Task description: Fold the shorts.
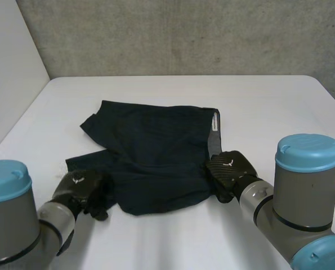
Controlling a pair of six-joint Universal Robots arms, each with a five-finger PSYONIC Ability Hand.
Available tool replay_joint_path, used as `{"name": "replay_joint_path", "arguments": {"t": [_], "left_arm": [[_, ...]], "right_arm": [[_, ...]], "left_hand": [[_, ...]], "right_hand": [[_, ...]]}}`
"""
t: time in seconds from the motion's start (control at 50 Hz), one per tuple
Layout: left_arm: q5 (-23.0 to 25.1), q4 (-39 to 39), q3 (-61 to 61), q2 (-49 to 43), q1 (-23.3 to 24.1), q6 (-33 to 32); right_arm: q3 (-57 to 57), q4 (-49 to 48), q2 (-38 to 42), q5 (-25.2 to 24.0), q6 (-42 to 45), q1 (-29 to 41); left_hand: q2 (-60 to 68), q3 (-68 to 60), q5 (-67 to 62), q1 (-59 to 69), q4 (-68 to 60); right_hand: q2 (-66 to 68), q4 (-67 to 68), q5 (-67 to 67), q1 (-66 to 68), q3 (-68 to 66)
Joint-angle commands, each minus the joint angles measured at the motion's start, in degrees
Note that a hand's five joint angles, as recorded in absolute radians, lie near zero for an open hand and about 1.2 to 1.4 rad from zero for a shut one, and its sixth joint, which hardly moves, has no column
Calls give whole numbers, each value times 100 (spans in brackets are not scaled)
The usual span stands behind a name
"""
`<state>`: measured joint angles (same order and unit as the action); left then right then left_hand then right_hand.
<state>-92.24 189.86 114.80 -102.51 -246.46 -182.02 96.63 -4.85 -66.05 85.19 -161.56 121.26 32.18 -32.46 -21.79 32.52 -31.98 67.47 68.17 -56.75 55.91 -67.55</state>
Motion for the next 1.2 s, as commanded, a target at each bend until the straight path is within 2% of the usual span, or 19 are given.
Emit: {"name": "replay_joint_path", "arguments": {"t": [0.02,0.2,0.4,0.42,0.46,0.52,0.58,0.66,0.76,0.84,0.92,1.02,1.08,1.12,1.2], "left_arm": [[-470,227,-528,-524,-51,-61],[-514,218,-1064,-1059,-51,-96],[-514,209,-1214,-1262,-68,-386],[-514,218,-1223,-1271,-68,-413],[-496,244,-1249,-1324,-86,-448],[-470,236,-1249,-1306,-95,-448],[-435,183,-1232,-1184,-95,-474],[-260,-246,-1153,-280,-156,-676],[486,-1431,-1135,818,-524,-1053],[1005,-2301,-1126,1250,-806,-1457],[1165,-2944,-1082,1374,-930,-1862],[1156,-3113,-915,1366,-1009,-2126],[1182,-3052,-810,1348,-1280,-2214],[1200,-2999,-748,1287,-1439,-2232],[1209,-2779,-634,883,-1413,-2232]], "right_arm": [[58,-25,-4,-11,19,29],[119,-104,-4,-11,168,56],[119,-157,13,-3,212,56],[119,-165,22,6,247,56],[119,-174,22,15,291,56],[111,-192,31,15,388,56],[23,-139,5,33,493,21],[-170,45,-197,24,836,-15],[-416,686,-882,59,1635,-32],[-601,1266,-1173,94,2145,-76],[-628,1776,-1331,103,2374,-50],[-584,2348,-1454,208,2567,3],[-496,2559,-1393,270,2726,12],[-338,2595,-1236,322,2892,12],[-320,2568,-771,366,2963,12]], "left_hand": [[310,-282,-349,276,-330],[343,-316,-382,309,-364],[628,-600,-667,594,-648],[829,-802,-868,795,-850],[2188,-2160,-2227,2154,-2208],[4772,-4744,-4811,4738,-4792],[4782,-4754,-4821,4748,-4802],[4782,-4754,-4821,4748,-4802],[4782,-4754,-4821,4748,-4802],[4782,-4754,-4821,4748,-4802],[4782,-4754,-4821,4748,-4802],[4782,-4754,-4821,4748,-4802],[4782,-4754,-4821,4748,-4802],[4782,-4754,-4821,4748,-4802],[4782,-4754,-4821,4748,-4802]], "right_hand": [[1253,1183,-1325,2409,-1245],[1253,1183,-1325,2409,-1245],[1253,1183,-1325,2409,-1245],[1253,1183,-1325,2409,-1245],[1253,1183,-1325,2409,-1245],[1253,1183,-1325,2409,-1245],[1253,1183,-1325,2409,-1245],[1253,1183,-1325,2409,-1245],[1253,1183,-1325,2409,-1245],[1253,1183,-1325,2409,-1245],[1253,1183,-1325,2409,-1245],[1253,1183,-1325,2409,-1245],[1253,1183,-1325,2409,-1245],[1253,1183,-1325,2409,-1245],[1253,1183,-1325,2409,-1245]]}}
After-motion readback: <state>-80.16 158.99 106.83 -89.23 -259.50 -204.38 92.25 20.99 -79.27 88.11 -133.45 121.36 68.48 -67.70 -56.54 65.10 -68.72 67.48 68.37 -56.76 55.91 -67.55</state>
